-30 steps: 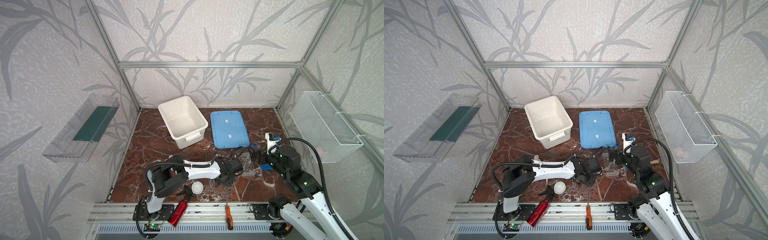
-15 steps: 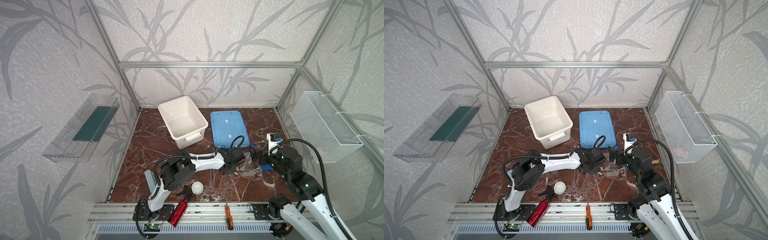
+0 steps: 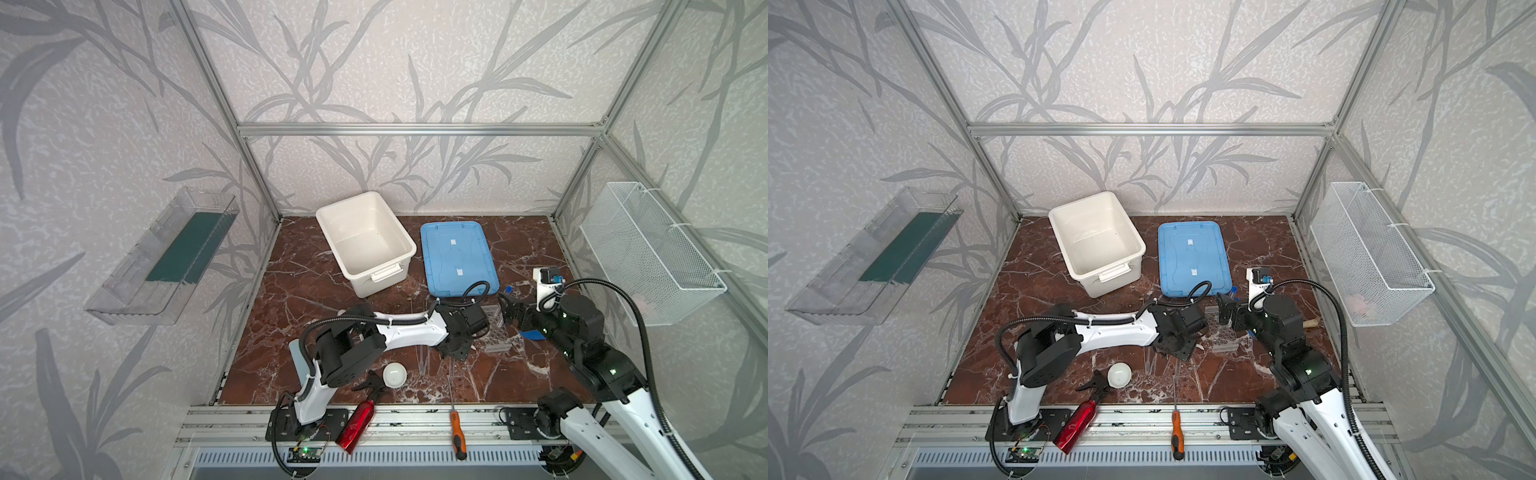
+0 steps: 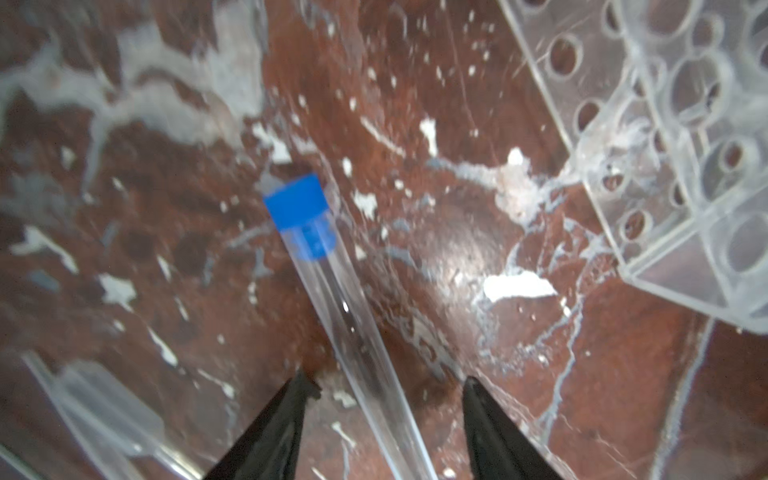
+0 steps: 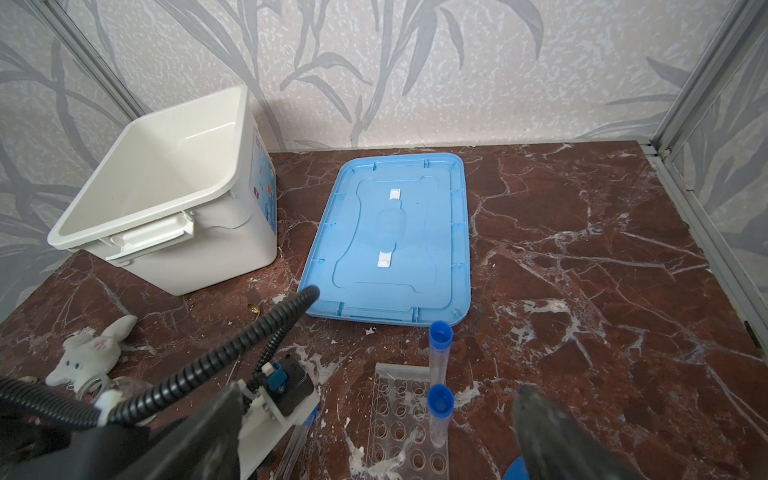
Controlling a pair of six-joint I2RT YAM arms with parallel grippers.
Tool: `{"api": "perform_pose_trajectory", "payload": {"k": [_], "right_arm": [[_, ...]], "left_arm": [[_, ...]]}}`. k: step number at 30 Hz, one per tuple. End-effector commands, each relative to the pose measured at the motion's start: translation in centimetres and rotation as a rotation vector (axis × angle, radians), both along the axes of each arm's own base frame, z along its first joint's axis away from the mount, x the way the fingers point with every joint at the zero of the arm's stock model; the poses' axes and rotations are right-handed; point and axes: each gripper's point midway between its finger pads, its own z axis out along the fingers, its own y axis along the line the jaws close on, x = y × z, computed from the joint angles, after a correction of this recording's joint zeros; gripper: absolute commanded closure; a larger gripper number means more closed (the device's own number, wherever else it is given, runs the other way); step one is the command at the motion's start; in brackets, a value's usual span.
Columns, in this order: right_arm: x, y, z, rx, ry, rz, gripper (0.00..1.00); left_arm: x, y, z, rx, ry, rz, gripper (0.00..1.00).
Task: Organize the chemistry lab equipment
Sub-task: 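Lower the left gripper onto a blue-capped tube lying by the rack and close, then lift the tube with the left gripper toward the right gripper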
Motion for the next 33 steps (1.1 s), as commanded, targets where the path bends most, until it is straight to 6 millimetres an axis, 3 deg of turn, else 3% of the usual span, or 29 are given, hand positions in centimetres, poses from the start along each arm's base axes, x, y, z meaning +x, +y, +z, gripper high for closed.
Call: {"api": "perform_pose_trajectory", "payload": {"k": [1, 4, 12, 23, 27, 33], "right_arm": [[0.1, -0.1, 0.1, -0.001, -0.014, -0.009, 0.01], [0.1, -0.2, 0.0, -0.001, -0.013, -0.013, 0.01], [0.0, -0.4, 0.1, -0.004, -0.014, -0.022, 0.01], [0.0, -0.5, 0.1, -0.005, -0.016, -0.028, 0.01], [0.0, -0.6, 0.3, -0.002, -0.028, -0.032, 0.01], [0.1, -0.4, 0.1, 0.008, -0.022, -0.026, 0.01]], "left_arm": [[-2.3, 1.4, 0.2, 0.036, 0.073, 0.015, 0.49], [-3.3, 0.7, 0.1, 0.031, 0.100, -0.005, 0.57], [-3.5, 1.8, -1.2, 0.113, 0.101, 0.006, 0.66], [-0.3, 0.0, -0.4, 0.025, 0.058, 0.061, 0.80], [0.6, -0.2, -0.1, -0.017, 0.045, 0.086, 0.81], [2.8, -1.8, 3.2, -0.189, -0.091, 0.059, 0.84]]}}
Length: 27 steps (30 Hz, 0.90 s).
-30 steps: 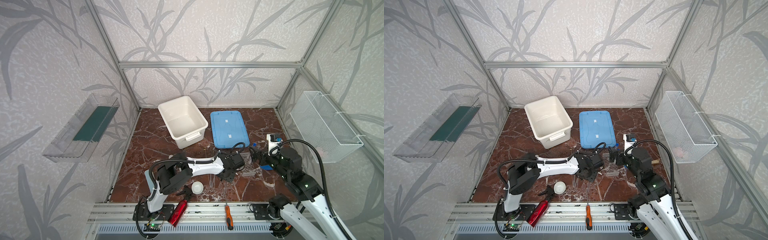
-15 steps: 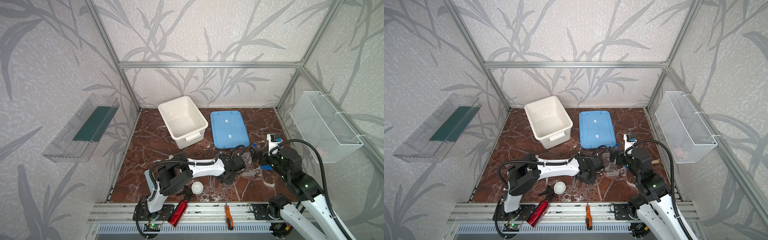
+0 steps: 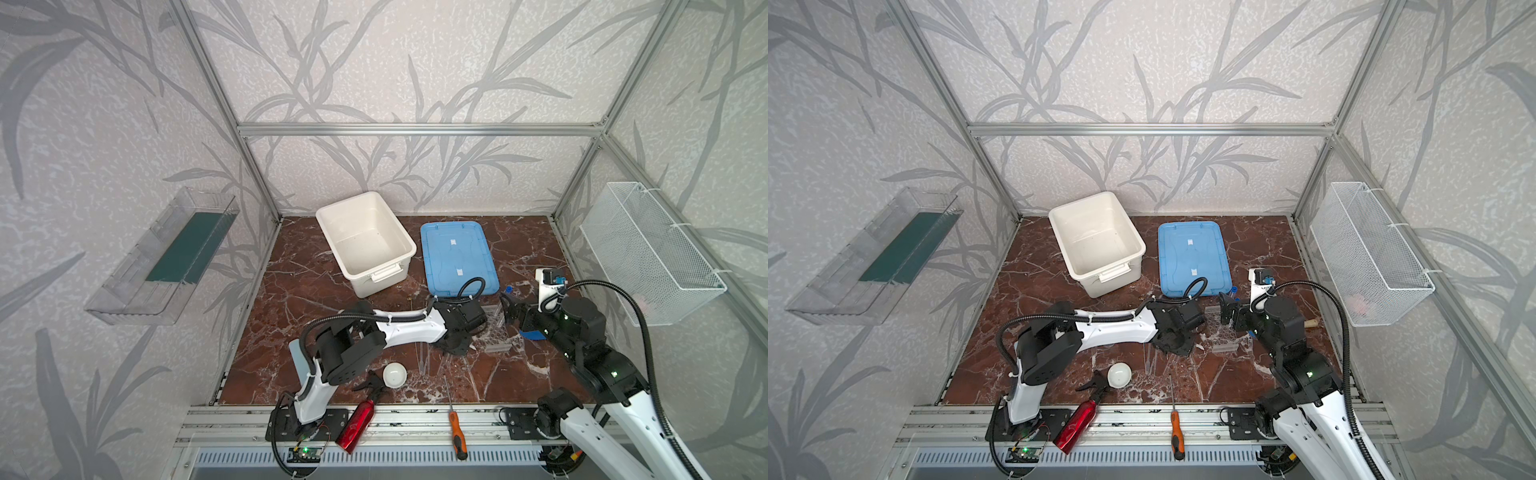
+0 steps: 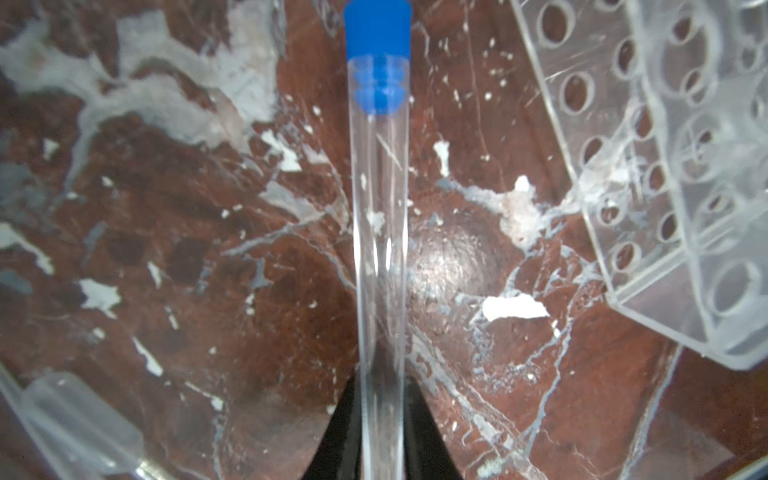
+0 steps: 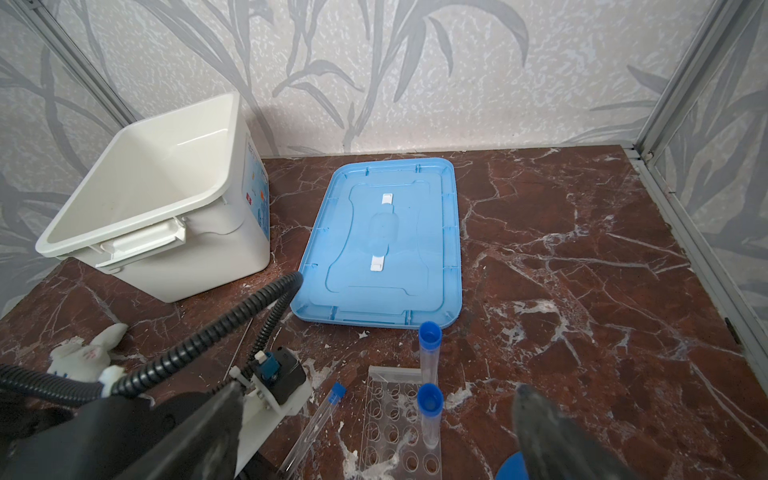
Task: Organize the chemistry lab equipment
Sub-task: 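Lift the tube with the left gripper toward the right gripper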
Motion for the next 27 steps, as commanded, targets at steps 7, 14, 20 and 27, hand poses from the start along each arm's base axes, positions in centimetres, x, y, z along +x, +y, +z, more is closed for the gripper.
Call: {"api": "perform_pose_trajectory", "payload": {"k": [7, 14, 20, 27], "right_arm": [[0.0, 1.8, 0.6, 0.056, 0.018, 0.081, 0.01], [-0.3, 4.5, 3.3, 0.190, 0.116, 0.178, 0.01], [0.9, 8.0, 2.7, 0.263, 0.274, 0.294, 0.17], [3.2, 9.9, 0.4, 0.325, 0.346, 0.295, 0.24]], "left_arm": [[2.9, -0.9, 7.9, -0.263, -0.318, -0.076, 0.84], [2.8, 0.0, 11.8, -0.451, -0.507, -0.117, 0.84], [2.3, 0.5, 14.6, -0.531, -0.600, -0.144, 0.84], [1.7, 1.0, 15.2, -0.538, -0.625, -0.152, 0.84]]}}
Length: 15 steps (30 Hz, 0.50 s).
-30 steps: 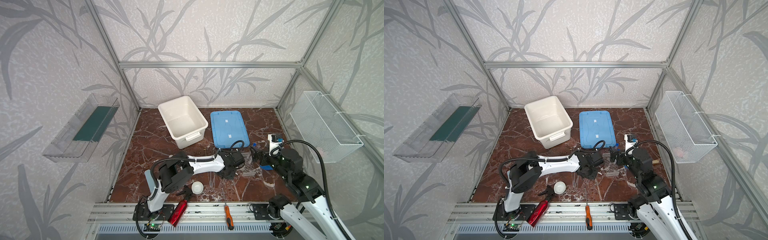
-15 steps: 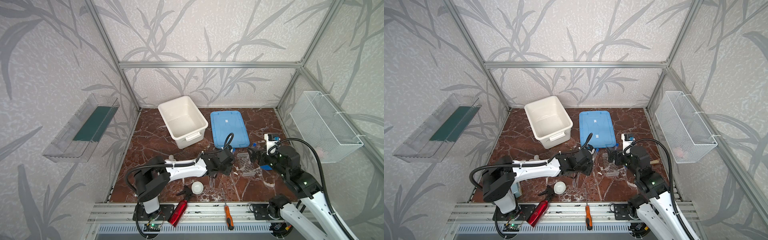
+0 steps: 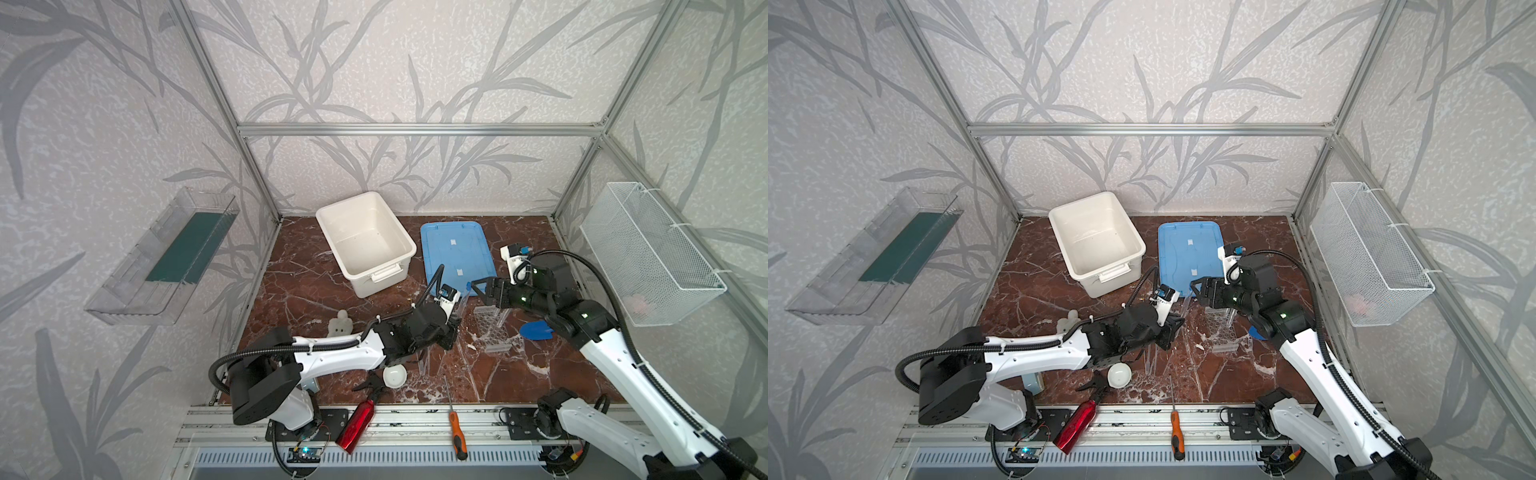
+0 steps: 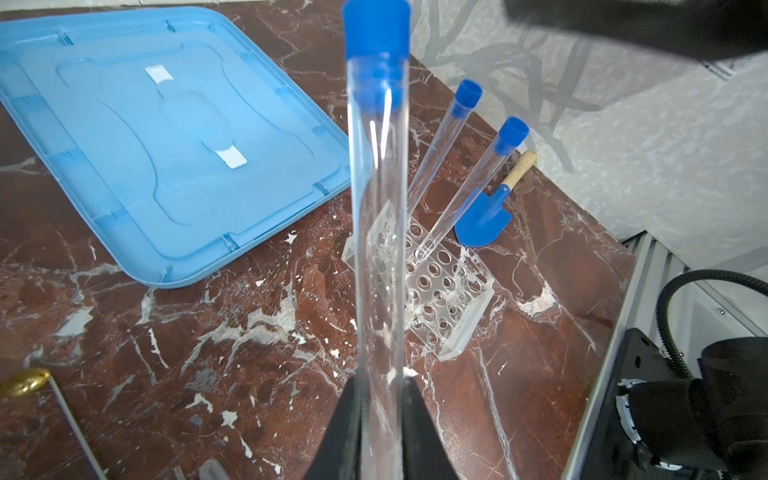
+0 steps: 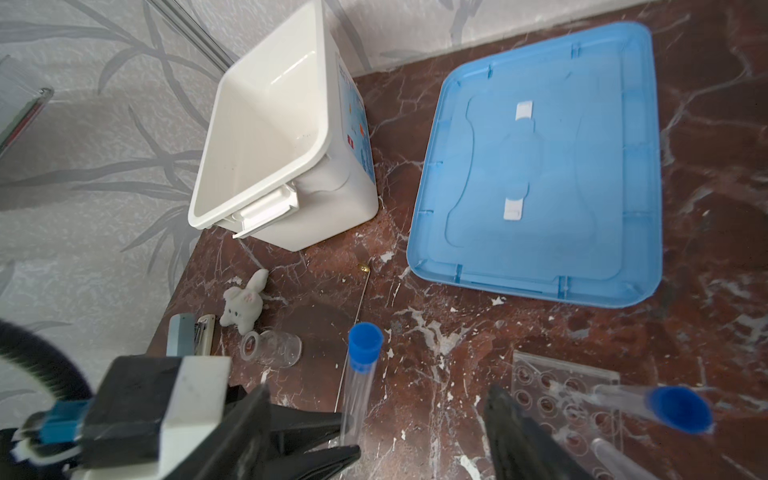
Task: Organize the chemistry lab equipment
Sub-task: 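Lift the tube with the left gripper toward the right gripper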
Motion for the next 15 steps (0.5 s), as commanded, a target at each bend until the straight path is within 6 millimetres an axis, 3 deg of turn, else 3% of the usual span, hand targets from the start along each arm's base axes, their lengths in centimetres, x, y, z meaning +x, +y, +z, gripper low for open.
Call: {"api": "perform_pose_trajectory", "payload": {"k": [1, 15], "right_arm": [[0.3, 1.6, 0.6, 0.082, 0.004, 0.040, 0.25], [0.3, 2.1, -1.5, 0.100, 0.049, 0.054, 0.66]], "left_arm": [[-0.2, -0.1, 1.2, -0.025, -0.052, -0.007, 0.84], [-0.8, -1.5, 0.5, -0.019, -0.041, -0.025, 0.84]]}}
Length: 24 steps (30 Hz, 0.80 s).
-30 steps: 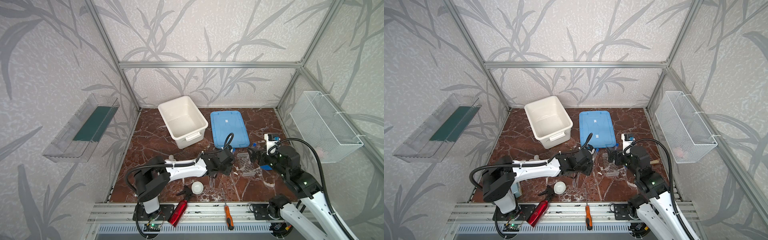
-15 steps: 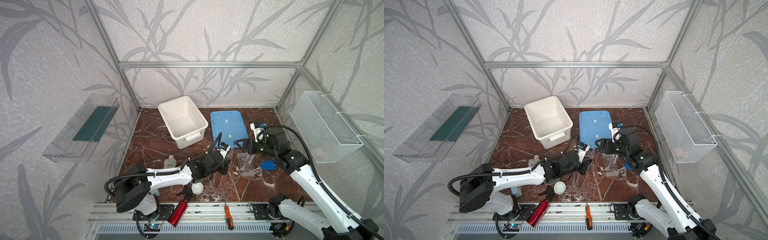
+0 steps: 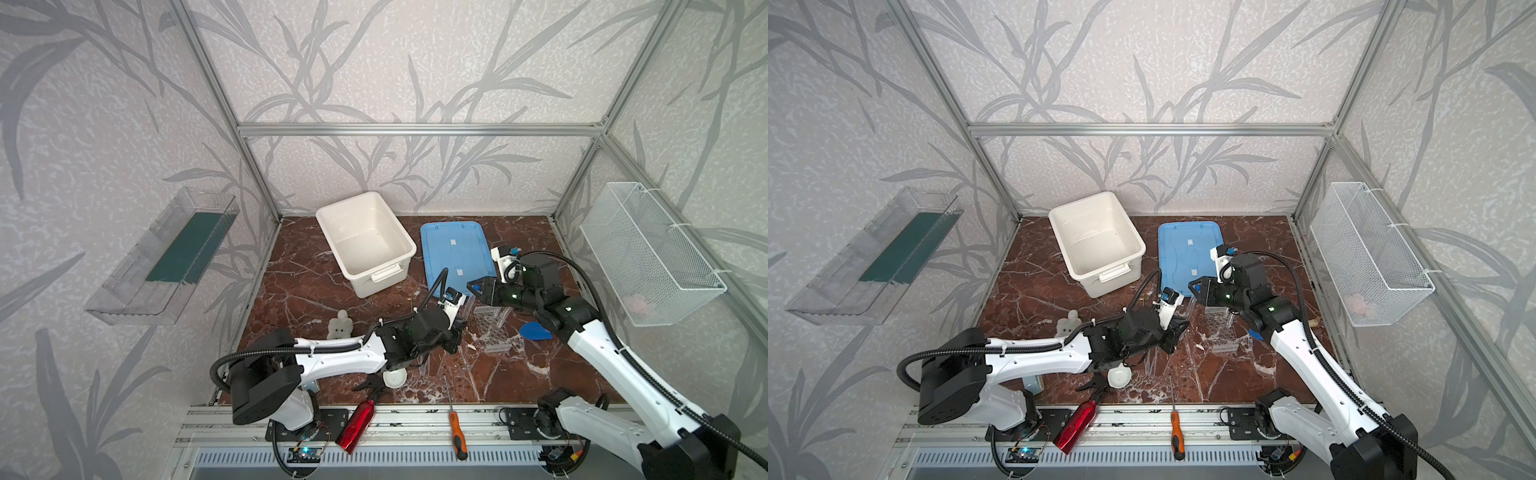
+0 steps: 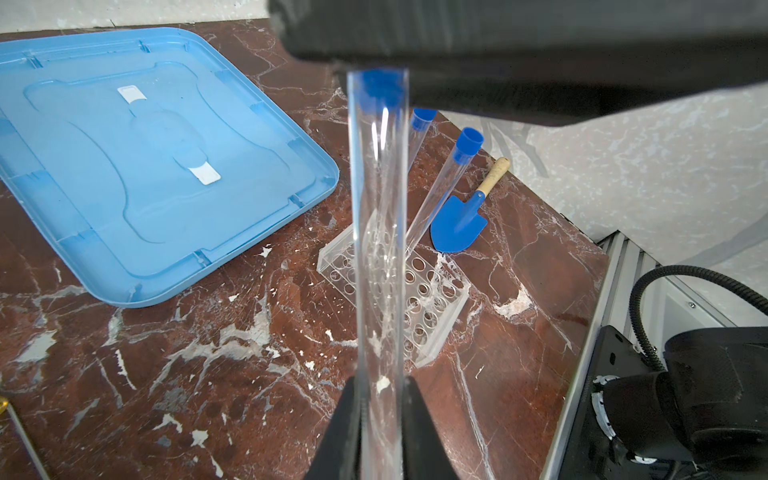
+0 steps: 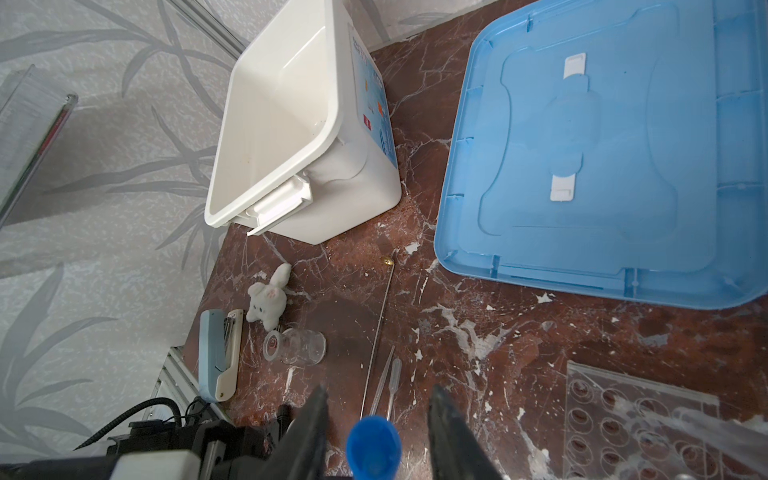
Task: Organize the chemistry lab equipment
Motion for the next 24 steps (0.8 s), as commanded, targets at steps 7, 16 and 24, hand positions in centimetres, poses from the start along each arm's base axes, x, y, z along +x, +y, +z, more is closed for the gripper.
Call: {"api": "perform_pose_trajectory", "payload": {"k": [7, 16, 24], "right_arm": [[-0.8, 0.5, -0.6, 0.029, 0.018, 0.032, 0.76], [-1.2, 0.4, -0.4, 0.037, 0.008, 0.030, 0.87], [-1.6, -2.0, 0.3, -0.076, -0.147, -0.012, 0.88]], "left_arm": [[0.4, -0.5, 0.1, 0.001, -0.019, 0.015, 0.84], [0.4, -1.0, -0.1, 0.005, -0.013, 0.007, 0.82], [0.2, -2.0, 0.8, -0.043, 0.025, -0.004, 0.17]]}}
